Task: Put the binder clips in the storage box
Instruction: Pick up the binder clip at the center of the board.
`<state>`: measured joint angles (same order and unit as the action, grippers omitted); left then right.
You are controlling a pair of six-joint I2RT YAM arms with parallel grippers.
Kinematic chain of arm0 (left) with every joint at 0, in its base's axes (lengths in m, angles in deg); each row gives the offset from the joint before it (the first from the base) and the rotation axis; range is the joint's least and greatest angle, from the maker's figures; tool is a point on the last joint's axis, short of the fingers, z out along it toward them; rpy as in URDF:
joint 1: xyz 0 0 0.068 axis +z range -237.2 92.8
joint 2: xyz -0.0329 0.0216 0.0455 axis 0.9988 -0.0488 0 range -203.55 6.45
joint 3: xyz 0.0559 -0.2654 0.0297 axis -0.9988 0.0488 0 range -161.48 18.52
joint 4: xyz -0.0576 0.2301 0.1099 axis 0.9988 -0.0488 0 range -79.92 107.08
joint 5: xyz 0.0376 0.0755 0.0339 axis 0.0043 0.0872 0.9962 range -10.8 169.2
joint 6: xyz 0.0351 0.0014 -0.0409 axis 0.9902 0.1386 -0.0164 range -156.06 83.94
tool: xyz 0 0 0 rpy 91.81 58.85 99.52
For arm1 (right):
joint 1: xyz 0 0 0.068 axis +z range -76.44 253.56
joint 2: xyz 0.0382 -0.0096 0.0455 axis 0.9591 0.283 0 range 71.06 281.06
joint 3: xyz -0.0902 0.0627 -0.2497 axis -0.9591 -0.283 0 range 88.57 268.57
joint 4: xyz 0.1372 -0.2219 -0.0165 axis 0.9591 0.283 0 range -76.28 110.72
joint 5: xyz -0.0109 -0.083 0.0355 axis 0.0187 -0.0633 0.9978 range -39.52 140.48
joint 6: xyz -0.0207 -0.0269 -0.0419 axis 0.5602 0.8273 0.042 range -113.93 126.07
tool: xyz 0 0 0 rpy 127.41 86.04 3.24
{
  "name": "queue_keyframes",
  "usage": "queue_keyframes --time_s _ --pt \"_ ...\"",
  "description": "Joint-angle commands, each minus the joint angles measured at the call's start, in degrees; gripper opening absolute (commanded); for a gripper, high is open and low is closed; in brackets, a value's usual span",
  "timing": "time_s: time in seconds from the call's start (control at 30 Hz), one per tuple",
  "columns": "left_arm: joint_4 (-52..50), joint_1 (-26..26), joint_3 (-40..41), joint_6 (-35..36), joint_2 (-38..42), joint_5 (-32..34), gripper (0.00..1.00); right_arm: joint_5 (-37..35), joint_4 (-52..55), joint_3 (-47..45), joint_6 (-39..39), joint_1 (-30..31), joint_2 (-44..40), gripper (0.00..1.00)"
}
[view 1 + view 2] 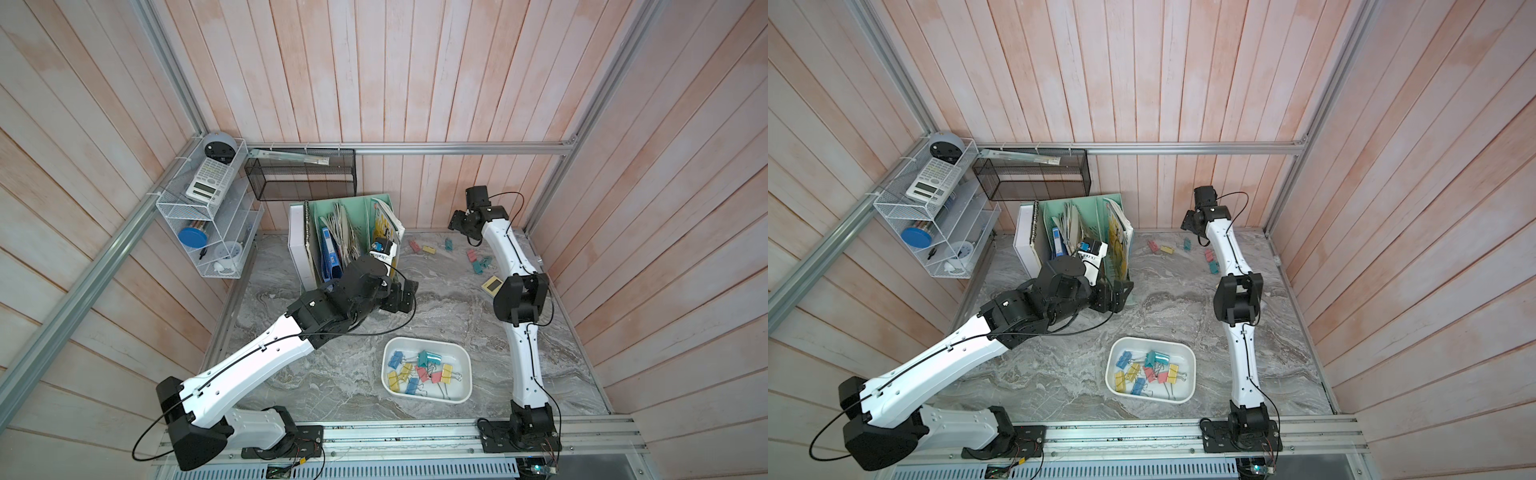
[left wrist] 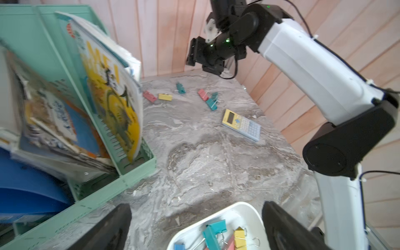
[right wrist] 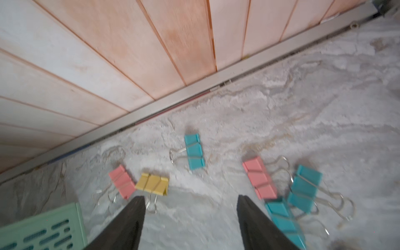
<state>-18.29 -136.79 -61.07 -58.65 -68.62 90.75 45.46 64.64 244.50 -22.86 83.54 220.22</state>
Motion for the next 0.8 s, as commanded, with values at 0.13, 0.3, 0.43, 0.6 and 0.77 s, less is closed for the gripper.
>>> queue_keyframes --time_s 0.13,0.3,0.43,0.6,0.77 --pt "-0.3 4.9 1.4 -3.3 -4.8 1.5 1.00 -3.4 -5.0 0.2 -2.2 2.2 8.1 0.73" --pt "1.2 7.0 -0.8 -2.8 -8.6 1.7 1.00 -3.6 -8.0 3.1 -1.8 2.6 12.3 0.66" --pt "0.9 8.5 -3.7 -2.5 -11.2 0.8 1.00 -3.7 -10.2 3.0 -2.0 2.6 13.2 0.51" --pt "0.8 9.7 -4.0 -2.8 -12.0 -0.6 1.00 -4.5 -12.6 1.4 -2.0 2.4 12.9 0.34" --pt "2.7 10.9 -2.1 -3.5 -10.9 -2.7 1.00 -3.3 -14.2 0.5 -2.9 2.1 12.7 0.11"
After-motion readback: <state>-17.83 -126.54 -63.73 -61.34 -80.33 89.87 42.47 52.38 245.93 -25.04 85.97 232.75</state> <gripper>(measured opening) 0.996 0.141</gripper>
